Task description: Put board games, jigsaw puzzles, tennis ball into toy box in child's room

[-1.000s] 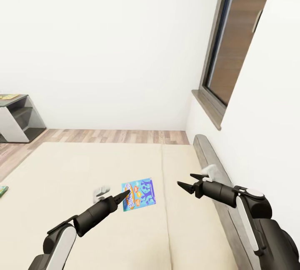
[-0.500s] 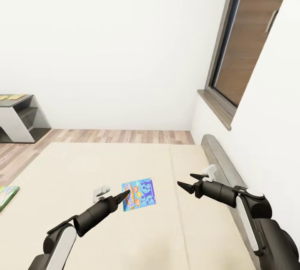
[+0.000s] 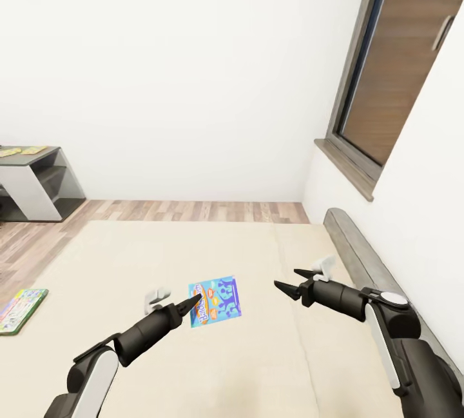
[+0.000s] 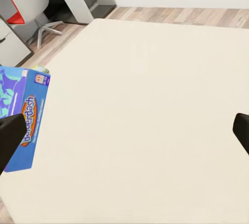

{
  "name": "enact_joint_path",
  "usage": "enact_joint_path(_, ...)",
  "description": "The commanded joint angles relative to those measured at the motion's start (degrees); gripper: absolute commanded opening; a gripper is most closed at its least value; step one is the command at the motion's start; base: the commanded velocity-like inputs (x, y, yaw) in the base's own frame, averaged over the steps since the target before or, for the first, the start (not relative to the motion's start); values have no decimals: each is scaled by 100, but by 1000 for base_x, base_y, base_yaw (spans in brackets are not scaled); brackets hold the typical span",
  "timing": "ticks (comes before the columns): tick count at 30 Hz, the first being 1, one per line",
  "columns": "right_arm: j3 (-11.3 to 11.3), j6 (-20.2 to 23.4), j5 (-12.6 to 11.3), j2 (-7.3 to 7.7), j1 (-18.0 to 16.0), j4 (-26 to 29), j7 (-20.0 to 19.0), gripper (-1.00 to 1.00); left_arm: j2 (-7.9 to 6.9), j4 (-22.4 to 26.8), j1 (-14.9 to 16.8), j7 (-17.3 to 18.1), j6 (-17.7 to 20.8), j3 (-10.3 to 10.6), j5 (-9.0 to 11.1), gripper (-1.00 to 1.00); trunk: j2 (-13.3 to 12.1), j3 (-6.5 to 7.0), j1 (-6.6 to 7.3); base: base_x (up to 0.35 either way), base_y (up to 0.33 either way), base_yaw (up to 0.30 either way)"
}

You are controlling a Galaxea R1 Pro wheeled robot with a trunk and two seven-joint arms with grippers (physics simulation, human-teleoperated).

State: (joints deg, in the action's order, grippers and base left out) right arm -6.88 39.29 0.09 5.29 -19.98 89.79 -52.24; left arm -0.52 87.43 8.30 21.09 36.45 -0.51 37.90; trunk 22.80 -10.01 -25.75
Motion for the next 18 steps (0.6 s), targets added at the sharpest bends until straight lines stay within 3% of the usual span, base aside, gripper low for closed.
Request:
enact_joint_path(1,-6,41,1,-1,-6,5,-23,100,0,2,5,2,46,-5,55,-100,12,-12,-3,0,266,0)
enact_joint_path(18,-6,22,0,-1,-6,6,-23,100,0,2,5,1,46,-2,55,-100,12,-12,-3,0,266,0)
